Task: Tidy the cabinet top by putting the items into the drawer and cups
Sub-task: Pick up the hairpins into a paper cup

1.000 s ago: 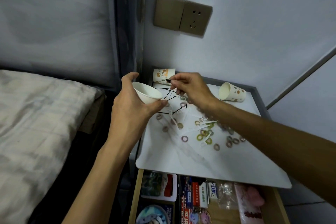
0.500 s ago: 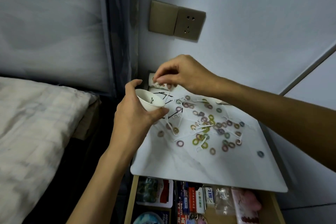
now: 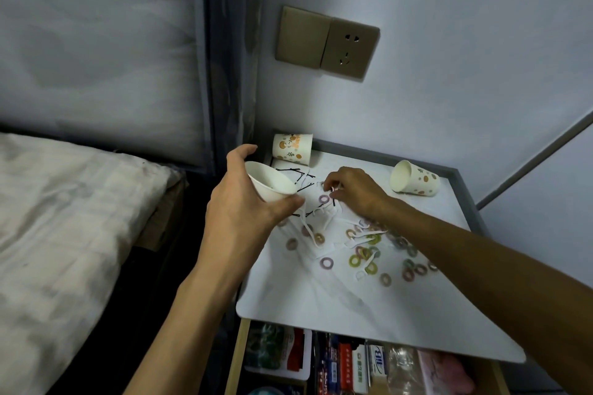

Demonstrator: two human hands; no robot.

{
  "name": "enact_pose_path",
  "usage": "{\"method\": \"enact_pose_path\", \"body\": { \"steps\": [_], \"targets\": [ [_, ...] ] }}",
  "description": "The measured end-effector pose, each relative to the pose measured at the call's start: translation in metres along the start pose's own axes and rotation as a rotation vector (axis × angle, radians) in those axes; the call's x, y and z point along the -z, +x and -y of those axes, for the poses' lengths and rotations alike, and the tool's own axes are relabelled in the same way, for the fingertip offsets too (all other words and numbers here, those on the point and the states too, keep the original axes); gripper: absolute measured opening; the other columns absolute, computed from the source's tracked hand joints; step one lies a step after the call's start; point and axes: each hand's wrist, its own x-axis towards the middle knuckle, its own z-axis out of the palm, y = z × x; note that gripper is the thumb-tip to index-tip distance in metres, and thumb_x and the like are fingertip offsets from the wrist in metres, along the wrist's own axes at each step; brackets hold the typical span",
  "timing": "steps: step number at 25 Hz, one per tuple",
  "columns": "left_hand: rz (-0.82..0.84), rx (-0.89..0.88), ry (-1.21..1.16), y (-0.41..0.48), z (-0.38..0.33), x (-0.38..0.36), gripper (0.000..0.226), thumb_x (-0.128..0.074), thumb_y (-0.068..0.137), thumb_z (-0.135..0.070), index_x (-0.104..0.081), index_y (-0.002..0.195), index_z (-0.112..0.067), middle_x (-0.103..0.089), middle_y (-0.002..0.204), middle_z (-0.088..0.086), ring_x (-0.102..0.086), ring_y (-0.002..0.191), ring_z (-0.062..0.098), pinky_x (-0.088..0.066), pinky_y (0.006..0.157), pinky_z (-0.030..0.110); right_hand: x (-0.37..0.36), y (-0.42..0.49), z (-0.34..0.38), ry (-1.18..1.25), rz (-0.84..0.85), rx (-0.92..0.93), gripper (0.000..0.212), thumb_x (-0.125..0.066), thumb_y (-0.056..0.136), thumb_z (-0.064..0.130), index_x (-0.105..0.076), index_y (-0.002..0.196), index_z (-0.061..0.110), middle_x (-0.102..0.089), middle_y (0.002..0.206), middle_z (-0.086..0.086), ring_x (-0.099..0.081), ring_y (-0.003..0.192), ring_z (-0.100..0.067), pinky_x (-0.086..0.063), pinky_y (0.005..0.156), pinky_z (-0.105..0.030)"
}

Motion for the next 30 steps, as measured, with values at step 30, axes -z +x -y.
{"method": "enact_pose_path", "body": {
  "steps": [30],
  "targets": [
    [0.003,0.021,-0.027,0.002,-0.002,-0.006,0.089,-0.088,0.063,-0.035,-0.038,0.137,-0.033,-0.053,0.109,-0.011,-0.053,0.089,0.002,-0.038,0.064,0.005,0.007,0.001,-0.021,-0.065,-0.007,0.05,0.005,-0.07,0.083,0.015,-0.069,0.082,0.019,-0.066,0.077,0.006,-0.062,0.079,-0.017,-0.041,0.07,-0.026]
  ]
}}
